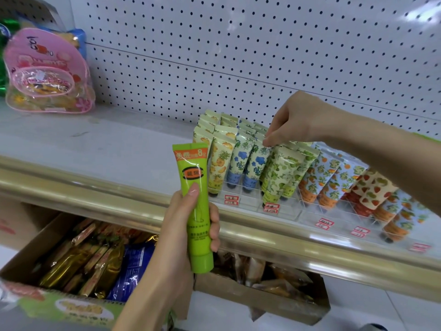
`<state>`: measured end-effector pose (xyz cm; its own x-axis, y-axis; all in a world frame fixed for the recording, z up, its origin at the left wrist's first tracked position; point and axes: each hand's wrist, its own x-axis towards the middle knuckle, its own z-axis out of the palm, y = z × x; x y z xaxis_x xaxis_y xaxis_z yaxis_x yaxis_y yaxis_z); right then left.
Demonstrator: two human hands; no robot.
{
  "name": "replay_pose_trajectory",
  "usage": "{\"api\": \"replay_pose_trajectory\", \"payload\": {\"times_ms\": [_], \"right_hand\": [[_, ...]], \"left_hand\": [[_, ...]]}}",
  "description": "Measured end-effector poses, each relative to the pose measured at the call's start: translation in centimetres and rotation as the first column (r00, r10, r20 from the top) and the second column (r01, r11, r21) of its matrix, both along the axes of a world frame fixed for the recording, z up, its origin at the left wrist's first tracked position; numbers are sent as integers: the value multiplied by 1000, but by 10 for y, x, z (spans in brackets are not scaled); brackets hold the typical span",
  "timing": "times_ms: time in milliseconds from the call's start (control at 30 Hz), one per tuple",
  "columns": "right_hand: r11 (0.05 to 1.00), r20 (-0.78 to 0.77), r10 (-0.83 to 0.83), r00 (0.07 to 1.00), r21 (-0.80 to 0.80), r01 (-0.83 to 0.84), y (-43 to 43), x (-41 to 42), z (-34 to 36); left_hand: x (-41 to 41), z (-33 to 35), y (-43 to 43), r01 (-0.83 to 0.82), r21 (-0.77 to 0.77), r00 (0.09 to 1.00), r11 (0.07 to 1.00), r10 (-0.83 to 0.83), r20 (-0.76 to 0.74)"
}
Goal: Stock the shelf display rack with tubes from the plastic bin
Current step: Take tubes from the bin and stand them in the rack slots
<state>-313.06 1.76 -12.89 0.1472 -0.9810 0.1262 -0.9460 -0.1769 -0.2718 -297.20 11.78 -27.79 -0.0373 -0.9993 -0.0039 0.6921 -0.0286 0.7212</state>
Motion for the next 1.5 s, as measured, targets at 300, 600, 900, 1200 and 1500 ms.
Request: {"api": "replay_pose_trajectory", "payload": {"times_ms": [300,600,900,1200,1500], "right_hand": [[987,255,158,954,-48,-150,35,-20,16],[964,262,187,947,134,-228,107,-73,9],[985,530,-22,847,157,-73,162,-146,-34],[981,562,-85,822,-95,166,186,-208,15],[910,452,-231,861,-213,356,167,-246,36]], "left_hand": [[-22,1,7,37,-184,962,982,15,273],[-86,2,20,198,-274,909,941,-72,410],[-159,-8,42,321,-342,865,883,-128,484],[-163,-30,32,419,-745,201,520,746,634],[-155,-46,17,467,-572,-238,674,719,653]]}}
